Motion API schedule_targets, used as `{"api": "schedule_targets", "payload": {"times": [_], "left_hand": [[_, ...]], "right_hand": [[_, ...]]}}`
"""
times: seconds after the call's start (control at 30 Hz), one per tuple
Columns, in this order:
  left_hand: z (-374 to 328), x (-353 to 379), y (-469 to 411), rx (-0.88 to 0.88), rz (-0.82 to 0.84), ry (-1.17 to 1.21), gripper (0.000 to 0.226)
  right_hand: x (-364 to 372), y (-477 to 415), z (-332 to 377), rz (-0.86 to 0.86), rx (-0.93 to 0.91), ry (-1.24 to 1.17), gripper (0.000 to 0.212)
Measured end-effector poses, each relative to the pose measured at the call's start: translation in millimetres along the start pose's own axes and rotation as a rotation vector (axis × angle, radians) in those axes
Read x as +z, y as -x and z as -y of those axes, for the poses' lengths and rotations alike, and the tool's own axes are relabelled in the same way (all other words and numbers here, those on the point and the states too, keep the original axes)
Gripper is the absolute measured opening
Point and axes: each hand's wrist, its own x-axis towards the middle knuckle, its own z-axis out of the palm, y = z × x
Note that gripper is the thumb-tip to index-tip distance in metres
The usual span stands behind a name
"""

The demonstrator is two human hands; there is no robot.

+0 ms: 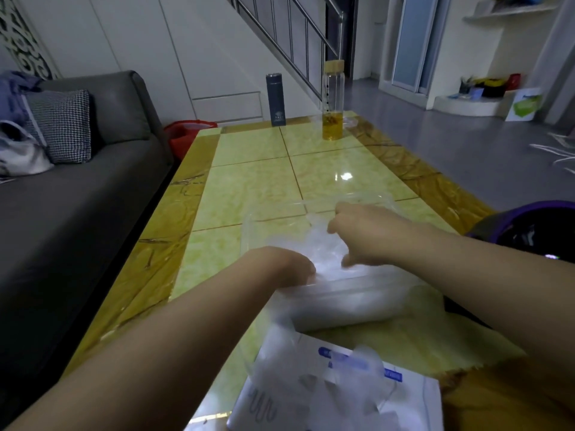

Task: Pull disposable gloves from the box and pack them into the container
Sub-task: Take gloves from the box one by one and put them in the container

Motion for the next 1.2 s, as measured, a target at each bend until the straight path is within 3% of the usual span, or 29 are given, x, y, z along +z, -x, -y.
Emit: {"api": "schedule_targets", "payload": {"times": [0.1,0.27,0.43,0.5,0.57,0.67,0.73,0.77,0.87,0.97,1.1,1.2], "left_hand": [[5,8,-17,-0.05,0.02,0.004,0.043],[8,12,-25,-0.178,0.017,0.07,0.056],[2,3,-9,-0.097,-0.022,0.055,0.047],[2,-4,12,-0.05,-0.123,0.086,0.052],[4,-13,39,-0.002,-0.344,0.114,0.051],[4,-9,88,0.045,-0.709,0.147,0.035],[-2,6,112,0.142,-0.766,0.24,0.025],[-9,16,125,0.201,-0.736,0.276,0.023],[-29,43,135,0.286,-0.596,0.305,0.03],[-48,65,122,0.238,-0.491,0.3,0.053],[-73,71,109,0.153,-0.454,0.169,0.027],[-73,60,116,0.135,-0.645,0.36,0.022]], "right_hand": [[20,-14,-1,0.435,0.027,-0.177,0.096],[30,-29,-5,0.558,-0.018,-0.087,0.104],[36,-35,-4,0.568,0.007,-0.136,0.1],[23,-23,-1,0.538,-0.001,-0.16,0.088],[4,-5,0,0.387,-0.021,-0.118,0.068],[-25,37,4,-0.019,-0.055,-0.196,0.04],[-34,63,8,-0.199,-0.107,-0.365,0.023],[-35,80,13,-0.21,-0.132,-0.43,0.018],[-24,119,24,0.043,-0.14,-0.519,0.009],[0,138,32,0.343,-0.105,-0.557,0.019],[10,150,41,0.361,-0.186,-0.455,0.03],[10,159,44,0.345,-0.209,-0.387,0.045]]}}
